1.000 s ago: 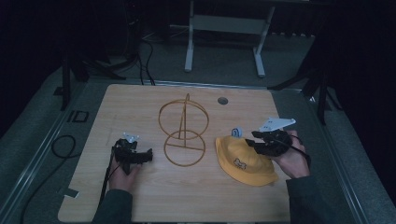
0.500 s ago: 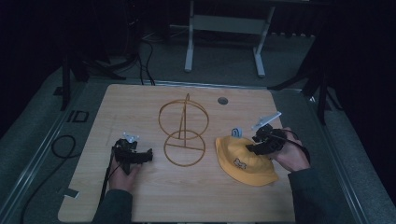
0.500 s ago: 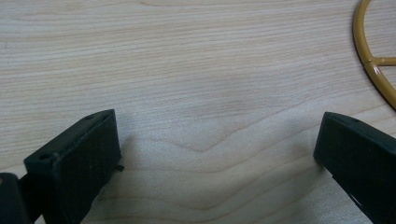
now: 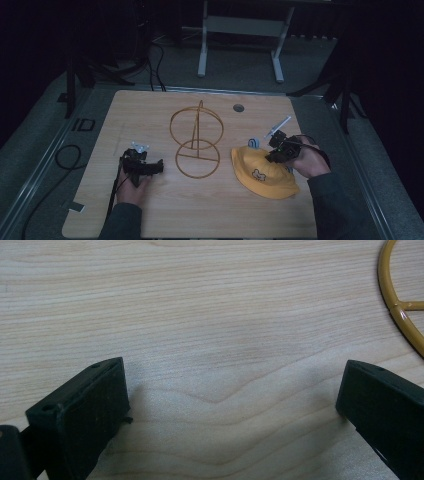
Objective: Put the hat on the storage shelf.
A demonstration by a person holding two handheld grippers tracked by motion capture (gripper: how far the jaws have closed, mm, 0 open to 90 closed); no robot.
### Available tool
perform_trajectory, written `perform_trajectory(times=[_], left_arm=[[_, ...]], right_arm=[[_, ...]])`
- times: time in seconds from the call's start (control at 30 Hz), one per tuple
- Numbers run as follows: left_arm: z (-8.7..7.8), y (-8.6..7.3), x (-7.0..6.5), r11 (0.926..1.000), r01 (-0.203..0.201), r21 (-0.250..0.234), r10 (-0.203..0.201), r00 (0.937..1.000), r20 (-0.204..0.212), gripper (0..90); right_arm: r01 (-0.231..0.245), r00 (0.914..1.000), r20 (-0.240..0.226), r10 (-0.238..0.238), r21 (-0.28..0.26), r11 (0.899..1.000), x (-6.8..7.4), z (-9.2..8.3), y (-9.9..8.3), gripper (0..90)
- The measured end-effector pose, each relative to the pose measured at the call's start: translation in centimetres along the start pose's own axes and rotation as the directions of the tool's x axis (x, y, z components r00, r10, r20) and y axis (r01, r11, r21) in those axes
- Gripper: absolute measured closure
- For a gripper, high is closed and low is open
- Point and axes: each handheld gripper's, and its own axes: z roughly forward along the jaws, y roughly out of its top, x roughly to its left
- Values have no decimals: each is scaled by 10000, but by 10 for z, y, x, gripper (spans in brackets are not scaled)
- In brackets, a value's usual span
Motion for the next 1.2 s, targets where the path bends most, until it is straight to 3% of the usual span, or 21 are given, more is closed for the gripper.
perform_trajectory(times=[0.17,0.53,0.9,1.2], left_arm=[[0,0,0,10000,-5,-1,5,10000,6,4],[0,0,0,10000,-21,3,21,10000,-3,4],[0,0,0,10000,-28,4,28,10000,2,4],[0,0,0,10000,-22,18,22,10000,0,4]], right_arm=[[354,9993,86,-357,354,9987,1,-3,3,838],[697,9974,132,-703,442,9966,-5,-16,11,840],[770,9967,232,-776,246,9967,-14,-27,15,840],[952,9947,407,-943,-211,9952,-18,-47,24,840]])
